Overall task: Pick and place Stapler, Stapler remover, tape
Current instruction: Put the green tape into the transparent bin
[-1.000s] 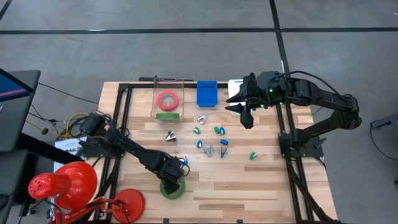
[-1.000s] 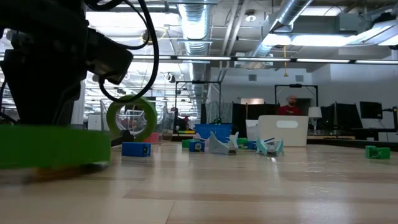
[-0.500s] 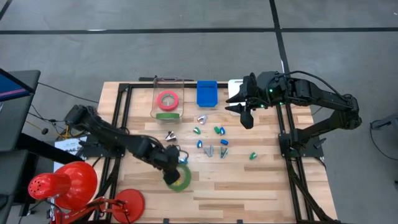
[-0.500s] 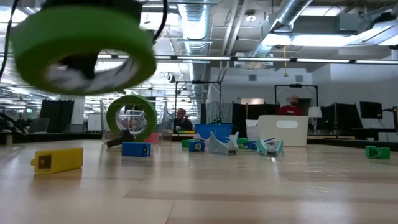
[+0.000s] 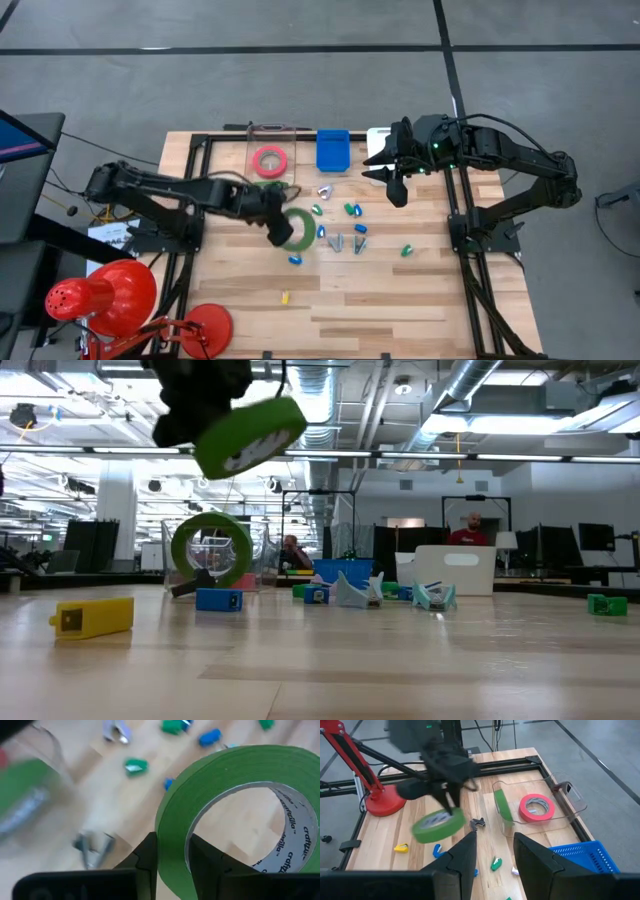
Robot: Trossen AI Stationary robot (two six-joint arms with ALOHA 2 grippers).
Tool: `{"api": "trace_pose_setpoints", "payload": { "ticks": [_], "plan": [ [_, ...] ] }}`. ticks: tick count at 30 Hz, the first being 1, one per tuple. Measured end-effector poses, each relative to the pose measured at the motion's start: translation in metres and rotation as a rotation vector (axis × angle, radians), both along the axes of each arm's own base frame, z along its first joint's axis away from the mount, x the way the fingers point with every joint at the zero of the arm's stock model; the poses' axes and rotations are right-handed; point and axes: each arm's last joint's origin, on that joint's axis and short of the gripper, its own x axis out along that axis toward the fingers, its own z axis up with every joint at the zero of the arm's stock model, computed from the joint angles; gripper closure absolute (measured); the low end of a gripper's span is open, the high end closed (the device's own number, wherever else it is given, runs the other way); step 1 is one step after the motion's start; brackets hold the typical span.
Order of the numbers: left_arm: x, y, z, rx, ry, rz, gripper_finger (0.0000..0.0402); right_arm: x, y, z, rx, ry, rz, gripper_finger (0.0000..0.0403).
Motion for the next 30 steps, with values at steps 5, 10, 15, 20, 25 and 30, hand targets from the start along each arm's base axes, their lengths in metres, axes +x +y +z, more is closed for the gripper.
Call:
{"api": "trace_pose_setpoints", "payload": {
  "ticks": [5,10,15,20,25,30],
  "plan": [
    [-0.003,0.036,0.005,0.055,0.002,0.056,0.0331,0.0,0.0,0.0,0.0,0.0,0.0,0.0281],
    [-0.013,0.068,0.012,0.132,0.001,0.134,0.0332,0.0,0.0,0.0,0.0,0.0,0.0,0.0281],
    [-0.025,0.095,0.019,0.235,0.018,0.224,0.0331,0.0,0.0,0.0,0.0,0.0,0.0,0.0281],
    [-0.039,0.116,0.025,0.316,0.038,0.321,0.0331,0.0,0.0,0.0,0.0,0.001,0.0,0.0281],
    [-0.051,0.131,0.03,0.382,0.066,0.396,0.0331,0.0,0.0,0.0,0.0,0.002,0.0,0.0281],
    [-0.056,0.141,0.03,0.409,0.095,0.427,0.0329,0.0,0.0,0.0,0.0,0.002,0.0,0.028]
  ]
}}
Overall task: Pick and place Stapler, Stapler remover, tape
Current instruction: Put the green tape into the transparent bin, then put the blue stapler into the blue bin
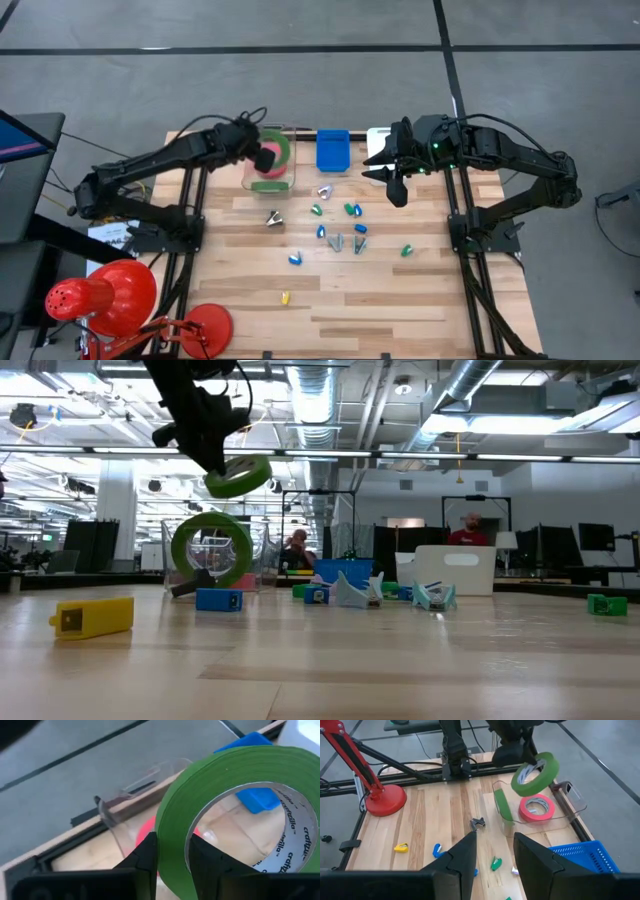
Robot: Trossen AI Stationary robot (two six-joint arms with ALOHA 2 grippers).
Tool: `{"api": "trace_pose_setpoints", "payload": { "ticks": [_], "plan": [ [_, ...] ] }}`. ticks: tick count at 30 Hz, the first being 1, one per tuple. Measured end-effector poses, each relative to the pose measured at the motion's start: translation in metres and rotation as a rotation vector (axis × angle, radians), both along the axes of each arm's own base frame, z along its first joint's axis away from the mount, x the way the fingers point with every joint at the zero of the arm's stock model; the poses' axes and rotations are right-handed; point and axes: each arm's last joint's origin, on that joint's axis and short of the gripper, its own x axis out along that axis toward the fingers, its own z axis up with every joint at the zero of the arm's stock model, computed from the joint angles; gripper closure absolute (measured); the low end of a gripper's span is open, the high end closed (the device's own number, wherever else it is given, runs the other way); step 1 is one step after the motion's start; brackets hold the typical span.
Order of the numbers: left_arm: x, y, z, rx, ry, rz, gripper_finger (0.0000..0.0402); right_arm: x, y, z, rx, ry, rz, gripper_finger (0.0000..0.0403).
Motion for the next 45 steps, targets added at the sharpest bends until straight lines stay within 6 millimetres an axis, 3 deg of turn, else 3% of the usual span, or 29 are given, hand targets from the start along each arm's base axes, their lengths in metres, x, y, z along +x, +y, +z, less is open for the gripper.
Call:
{"api": "trace_pose_setpoints", "payload": {
  "ticks": [12,28,38,45],
  "plan": [
    [-0.007,0.01,0.0,0.028,0.04,0.037,0.0312,0.0,0.0,0.0,0.0,0.0,0.0,0.028],
    [-0.006,0.01,0.0,0.033,0.058,0.01,0.02,0.0,0.0,0.0,0.0,0.0,0.0,0.028],
    [-0.002,0.005,-0.001,-0.035,0.014,-0.066,0.0199,0.0,0.0,0.0,0.0,0.0,0.0,0.028],
    [0.012,-0.019,-0.001,-0.084,-0.01,-0.221,0.0199,0.0,0.0,0.0,0.0,-0.001,0.0,0.0281]
  ]
}}
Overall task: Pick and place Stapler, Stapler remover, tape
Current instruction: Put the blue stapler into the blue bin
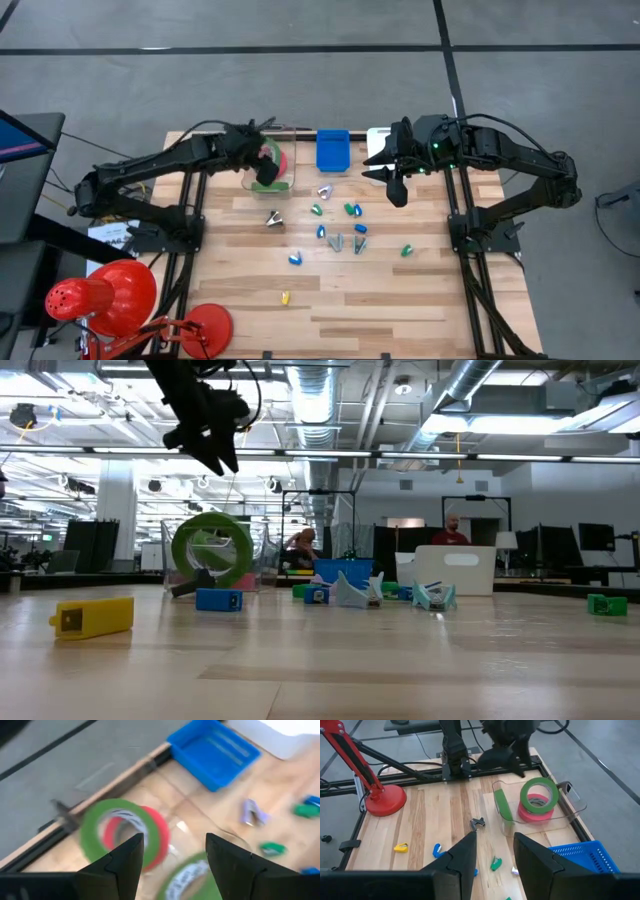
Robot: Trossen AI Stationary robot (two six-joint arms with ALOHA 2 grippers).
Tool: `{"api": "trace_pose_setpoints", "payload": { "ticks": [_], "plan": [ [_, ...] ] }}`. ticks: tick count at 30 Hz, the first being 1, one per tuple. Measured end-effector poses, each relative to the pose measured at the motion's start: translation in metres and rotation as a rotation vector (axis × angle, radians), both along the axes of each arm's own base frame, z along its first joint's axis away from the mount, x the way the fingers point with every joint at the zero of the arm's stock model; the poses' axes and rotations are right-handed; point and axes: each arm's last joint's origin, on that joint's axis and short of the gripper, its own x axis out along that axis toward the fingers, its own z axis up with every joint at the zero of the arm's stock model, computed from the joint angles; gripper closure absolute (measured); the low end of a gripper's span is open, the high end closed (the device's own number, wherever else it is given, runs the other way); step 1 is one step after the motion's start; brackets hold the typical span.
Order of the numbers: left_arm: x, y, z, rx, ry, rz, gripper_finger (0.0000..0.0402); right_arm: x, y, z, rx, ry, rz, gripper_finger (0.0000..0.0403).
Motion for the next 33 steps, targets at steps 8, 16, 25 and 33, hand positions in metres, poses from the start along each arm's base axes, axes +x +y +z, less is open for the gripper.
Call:
{"api": "trace_pose_setpoints", "payload": {
  "ticks": [8,16,25,33],
  "plan": [
    [0.017,-0.048,0.0,-0.004,-0.006,-0.207,0.0199,0.0,0.0,0.0,0.0,0.0,0.0,0.0281],
    [0.024,-0.091,0.001,-0.057,-0.064,-0.314,0.0199,0.0,0.0,0.0,0.0,0.0,0.0,0.0281],
    [0.024,-0.133,0.001,-0.09,-0.065,-0.535,0.0199,0.0,0.0,0.0,0.0,0.003,0.0,0.0281],
    [0.02,-0.161,0.001,-0.16,-0.083,-0.635,0.0199,-0.003,0.001,-0.004,0.02,0.052,-0.006,0.0281]
  ]
}}
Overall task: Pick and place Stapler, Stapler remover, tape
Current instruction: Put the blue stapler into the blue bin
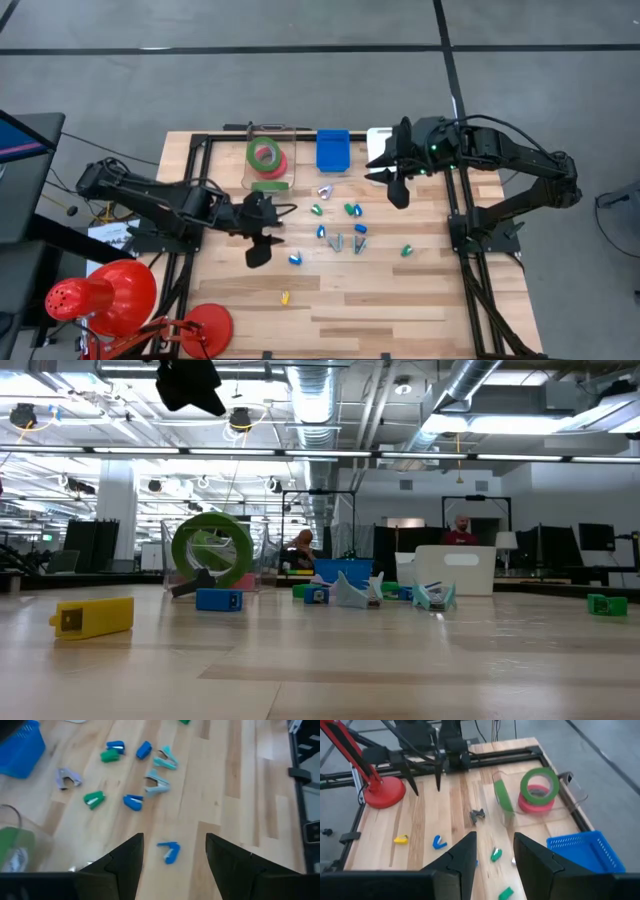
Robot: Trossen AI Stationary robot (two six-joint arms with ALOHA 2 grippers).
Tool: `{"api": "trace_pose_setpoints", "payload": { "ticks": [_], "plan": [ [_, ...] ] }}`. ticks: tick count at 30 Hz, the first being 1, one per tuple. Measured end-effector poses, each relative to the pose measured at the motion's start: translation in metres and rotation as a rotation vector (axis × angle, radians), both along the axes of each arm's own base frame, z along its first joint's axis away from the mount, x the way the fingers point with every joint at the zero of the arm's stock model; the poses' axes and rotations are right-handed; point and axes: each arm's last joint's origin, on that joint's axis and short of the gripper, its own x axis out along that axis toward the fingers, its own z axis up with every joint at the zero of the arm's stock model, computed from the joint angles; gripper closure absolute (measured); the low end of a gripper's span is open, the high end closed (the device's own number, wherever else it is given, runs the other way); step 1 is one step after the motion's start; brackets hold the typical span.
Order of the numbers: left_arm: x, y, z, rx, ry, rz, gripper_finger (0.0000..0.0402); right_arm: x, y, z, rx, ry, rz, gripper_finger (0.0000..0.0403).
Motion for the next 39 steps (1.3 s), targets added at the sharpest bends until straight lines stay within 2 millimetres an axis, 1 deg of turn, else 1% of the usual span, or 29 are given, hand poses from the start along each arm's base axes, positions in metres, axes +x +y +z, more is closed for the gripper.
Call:
{"api": "trace_pose_setpoints", "payload": {
  "ticks": [3,7,10,16,21,27,30,34,39],
  "plan": [
    [0.003,-0.005,-0.004,-0.02,0.014,0.01,0.0199,-0.001,0.001,-0.002,0.016,0.028,-0.004,0.0281],
    [0.009,-0.012,-0.014,0.008,0.057,-0.026,0.0199,-0.003,0.007,-0.005,0.018,0.063,0.018,0.0281],
    [0.015,-0.018,-0.024,0.075,0.095,-0.106,0.0199,-0.004,0.012,-0.006,0.018,0.075,0.039,0.0281],
    [0.03,-0.033,-0.044,0.261,0.145,-0.348,0.0197,-0.004,0.022,-0.007,0.017,0.086,0.083,0.0281],
    [0.045,-0.038,-0.06,0.322,0.16,-0.419,0.0171,-0.004,0.03,-0.007,0.036,0.086,0.1,0.0281],
    [0.06,-0.034,-0.086,0.343,0.243,-0.423,0.0127,-0.005,0.037,-0.007,0.041,0.086,0.123,0.0281],
    [0.066,-0.03,-0.097,0.326,0.279,-0.482,0.0114,-0.005,0.039,-0.007,0.042,0.086,0.131,0.028],
    [0.072,-0.021,-0.106,0.285,0.307,-0.539,0.011,-0.005,0.04,-0.007,0.057,0.085,0.124,0.028],
    [0.076,-0.01,-0.107,0.273,0.293,-0.601,0.0109,-0.005,0.04,-0.007,0.07,0.085,0.114,0.028]
  ]
}}
